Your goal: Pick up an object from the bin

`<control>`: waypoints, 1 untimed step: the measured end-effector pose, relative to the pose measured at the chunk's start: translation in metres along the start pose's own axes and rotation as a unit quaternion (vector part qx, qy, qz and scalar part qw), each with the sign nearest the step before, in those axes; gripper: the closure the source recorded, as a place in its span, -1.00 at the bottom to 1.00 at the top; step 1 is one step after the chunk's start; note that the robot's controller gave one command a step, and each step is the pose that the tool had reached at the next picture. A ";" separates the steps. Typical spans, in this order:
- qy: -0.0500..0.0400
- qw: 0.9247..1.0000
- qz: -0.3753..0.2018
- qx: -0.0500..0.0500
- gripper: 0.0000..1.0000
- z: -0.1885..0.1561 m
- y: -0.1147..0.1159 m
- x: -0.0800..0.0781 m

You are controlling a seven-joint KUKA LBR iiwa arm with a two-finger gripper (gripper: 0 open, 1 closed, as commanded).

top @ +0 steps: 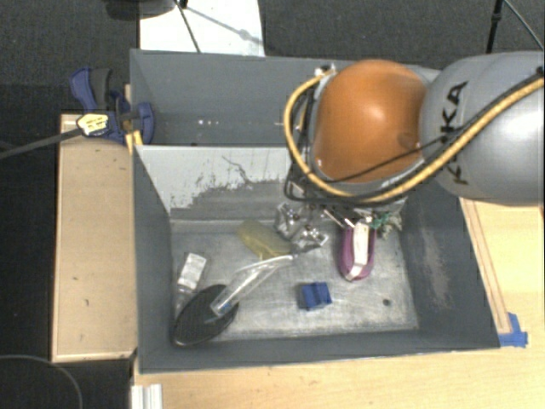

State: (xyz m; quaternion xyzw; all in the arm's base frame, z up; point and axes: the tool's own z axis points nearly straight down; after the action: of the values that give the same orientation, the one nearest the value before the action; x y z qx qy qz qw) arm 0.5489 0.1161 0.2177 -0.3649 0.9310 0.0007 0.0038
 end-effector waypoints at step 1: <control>0.002 1.000 0.003 -0.001 -1.00 0.002 -0.002 0.002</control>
Offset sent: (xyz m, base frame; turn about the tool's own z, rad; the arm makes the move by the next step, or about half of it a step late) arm 0.0000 0.0000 0.0000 0.0000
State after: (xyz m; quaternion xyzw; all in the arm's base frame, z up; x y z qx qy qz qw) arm 0.5483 0.1135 0.2160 -0.3623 0.9321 0.0005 0.0016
